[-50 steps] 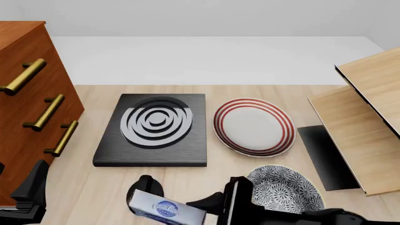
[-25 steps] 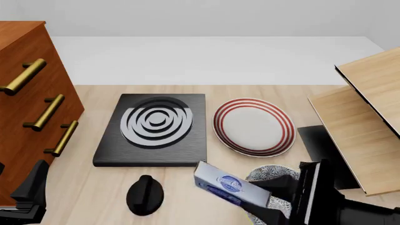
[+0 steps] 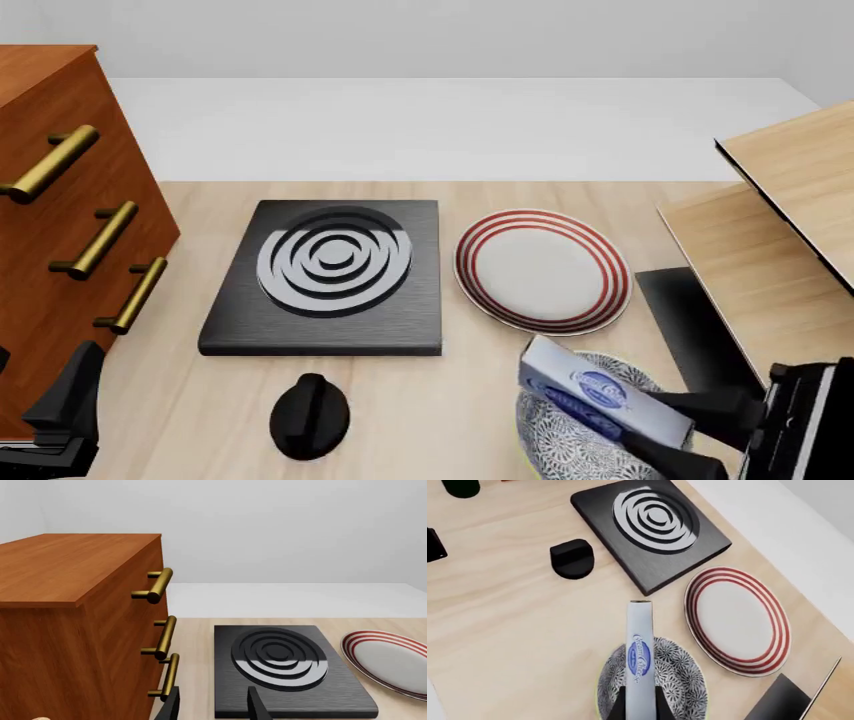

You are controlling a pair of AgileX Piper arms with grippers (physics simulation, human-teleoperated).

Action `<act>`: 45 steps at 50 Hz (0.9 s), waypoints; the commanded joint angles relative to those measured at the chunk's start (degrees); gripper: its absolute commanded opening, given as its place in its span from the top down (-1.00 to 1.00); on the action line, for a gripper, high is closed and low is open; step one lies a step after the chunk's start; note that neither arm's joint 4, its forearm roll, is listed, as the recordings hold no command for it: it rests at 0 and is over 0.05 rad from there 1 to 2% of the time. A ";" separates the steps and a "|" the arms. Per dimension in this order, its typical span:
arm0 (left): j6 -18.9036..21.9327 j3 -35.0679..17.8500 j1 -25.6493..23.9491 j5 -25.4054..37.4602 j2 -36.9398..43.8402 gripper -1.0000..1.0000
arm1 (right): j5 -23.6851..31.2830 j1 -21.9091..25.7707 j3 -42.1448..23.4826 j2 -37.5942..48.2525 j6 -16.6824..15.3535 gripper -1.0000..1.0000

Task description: Pick up the cream cheese and put it in the bowl.

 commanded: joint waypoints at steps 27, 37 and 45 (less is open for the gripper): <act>0.00 0.00 0.00 0.00 0.00 -1.00 | 9.09 -7.49 2.63 -2.98 -2.52 1.00; 0.00 0.00 0.00 0.00 0.00 -1.00 | 6.19 -8.25 5.00 -1.37 -1.97 1.00; 0.00 0.00 0.00 0.00 0.00 -1.00 | 4.97 -8.35 6.07 -0.93 -1.68 1.00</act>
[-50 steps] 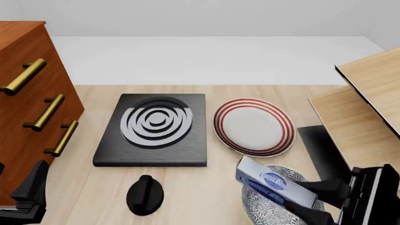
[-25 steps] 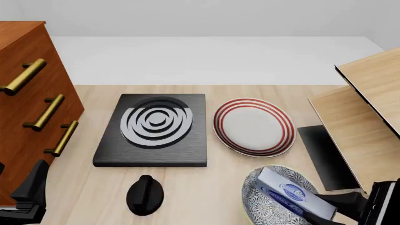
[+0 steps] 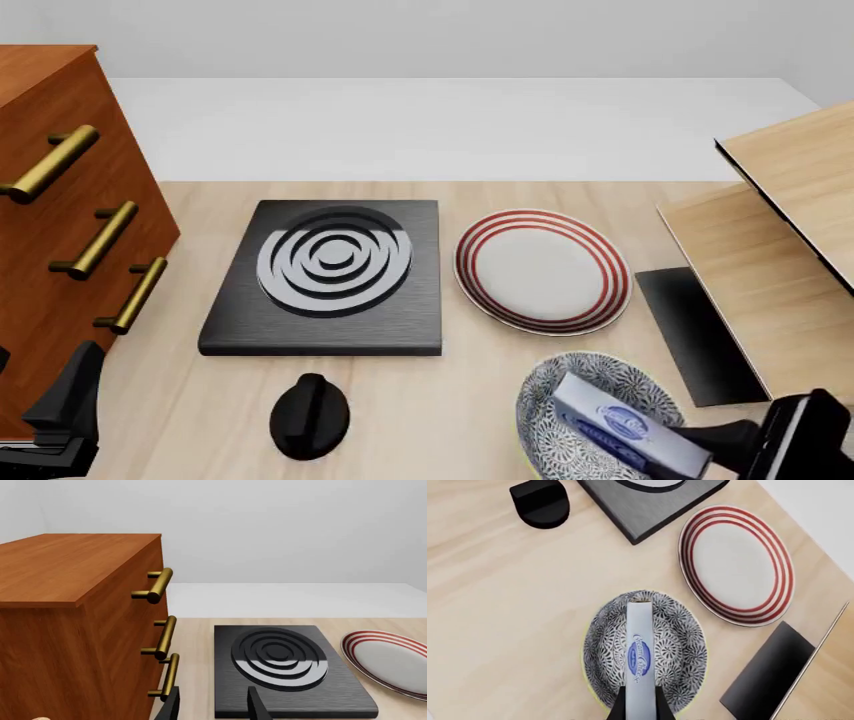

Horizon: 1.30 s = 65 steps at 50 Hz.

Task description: Pick up the cream cheese and put it in the bowl.

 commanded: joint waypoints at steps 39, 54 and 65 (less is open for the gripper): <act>0.00 0.00 0.00 0.00 0.00 -1.00 | -5.74 -0.92 4.70 2.30 2.94 -1.00; 0.00 0.00 0.00 0.00 0.00 -1.00 | -4.68 -0.60 4.10 1.79 2.85 -1.00; 0.00 0.00 0.00 0.00 0.00 -1.00 | -2.09 -0.94 1.25 0.92 2.03 -1.00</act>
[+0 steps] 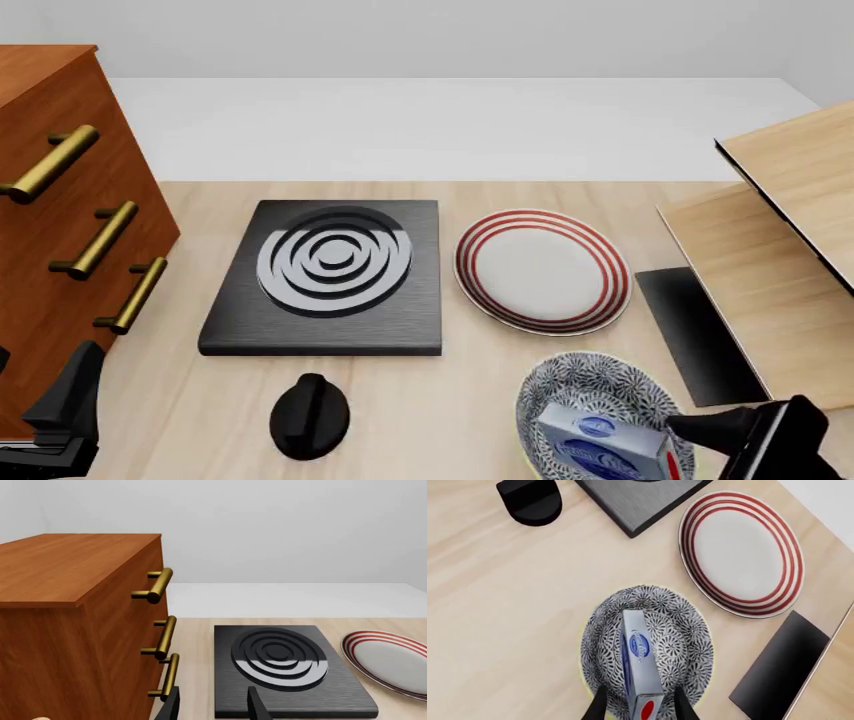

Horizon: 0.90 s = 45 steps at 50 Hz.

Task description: Pick up the cream cheese and put it in the bowl.

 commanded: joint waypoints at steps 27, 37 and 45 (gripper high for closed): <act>0.00 0.00 0.00 0.00 0.00 -1.00 | 12.28 -1.58 -17.96 -4.08 -4.30 -1.00; 0.00 0.00 0.00 0.00 0.00 -1.00 | 10.84 -1.49 -22.78 -3.66 -3.32 -1.00; 0.00 0.00 0.00 0.00 0.00 -1.00 | 7.84 -1.00 -24.28 -3.24 -1.55 -1.00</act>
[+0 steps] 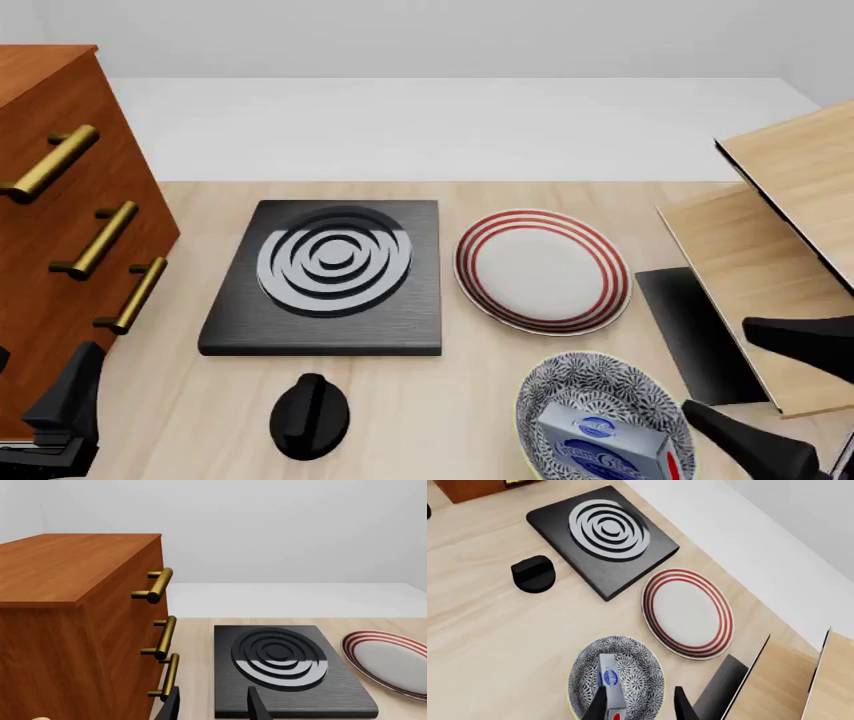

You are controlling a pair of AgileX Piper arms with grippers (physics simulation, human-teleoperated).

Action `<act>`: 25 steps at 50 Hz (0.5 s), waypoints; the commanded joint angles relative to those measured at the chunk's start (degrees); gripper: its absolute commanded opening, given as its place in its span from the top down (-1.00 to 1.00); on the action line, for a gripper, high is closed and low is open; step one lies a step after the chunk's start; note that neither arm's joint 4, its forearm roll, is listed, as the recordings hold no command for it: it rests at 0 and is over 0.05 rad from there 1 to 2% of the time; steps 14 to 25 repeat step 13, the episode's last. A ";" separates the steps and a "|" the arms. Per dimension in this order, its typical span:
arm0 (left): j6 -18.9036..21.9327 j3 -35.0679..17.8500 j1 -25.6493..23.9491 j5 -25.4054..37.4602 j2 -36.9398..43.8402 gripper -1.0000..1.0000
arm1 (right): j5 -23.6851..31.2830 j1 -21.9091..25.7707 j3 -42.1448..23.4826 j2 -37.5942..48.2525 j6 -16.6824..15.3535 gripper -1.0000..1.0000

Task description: Pick up the cream cheese and put it in the bowl.

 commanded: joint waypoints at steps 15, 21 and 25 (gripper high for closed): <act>0.00 0.00 0.00 0.00 0.00 -1.00 | -8.05 1.82 -5.91 -1.46 6.62 -1.00; 0.00 0.00 0.00 0.00 0.00 -1.00 | -8.05 1.82 -5.91 -1.46 6.62 -1.00; 0.00 0.00 0.00 0.00 0.00 -1.00 | -8.05 1.82 -5.91 -1.46 6.62 -1.00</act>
